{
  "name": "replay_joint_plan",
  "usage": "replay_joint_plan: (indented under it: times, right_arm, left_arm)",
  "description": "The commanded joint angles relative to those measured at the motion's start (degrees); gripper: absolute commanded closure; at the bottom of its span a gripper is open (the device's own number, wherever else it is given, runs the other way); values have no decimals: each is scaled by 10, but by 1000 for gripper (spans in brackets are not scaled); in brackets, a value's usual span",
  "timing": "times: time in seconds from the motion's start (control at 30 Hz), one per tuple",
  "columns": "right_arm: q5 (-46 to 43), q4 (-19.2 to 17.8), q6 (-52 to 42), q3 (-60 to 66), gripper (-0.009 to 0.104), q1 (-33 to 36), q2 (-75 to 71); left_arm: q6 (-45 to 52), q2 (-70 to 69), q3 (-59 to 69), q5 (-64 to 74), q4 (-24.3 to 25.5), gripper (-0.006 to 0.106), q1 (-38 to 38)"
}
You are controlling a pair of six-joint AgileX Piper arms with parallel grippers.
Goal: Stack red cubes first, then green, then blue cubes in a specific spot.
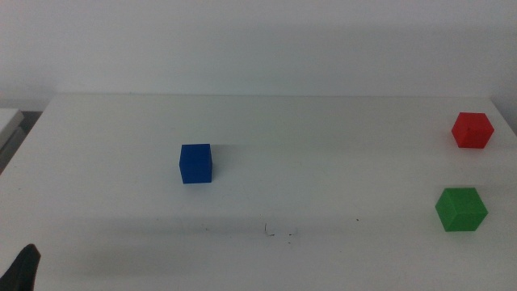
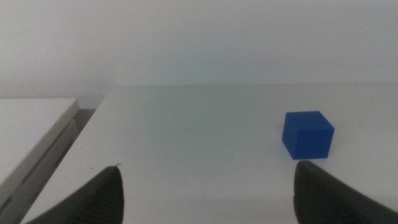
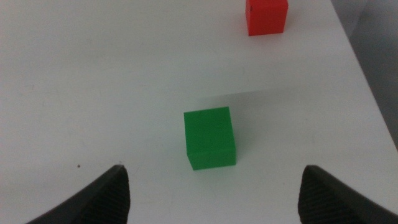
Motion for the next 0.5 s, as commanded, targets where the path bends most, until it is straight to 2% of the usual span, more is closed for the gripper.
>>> replay_joint_plan:
  times: [0.0, 0.23, 0.47]
  right_arm:
    - [-14, 2, -2, -12, 2, -3, 25]
    - [-18, 4, 3, -31, 2, -5, 88]
    - [131, 4, -42, -241, 2, -55, 324]
  left_arm:
    - [0, -2, 0, -7, -2, 7, 2]
    - [0, -2, 0, -7, -2, 7, 2]
    - [0, -2, 0, -7, -2, 7, 2]
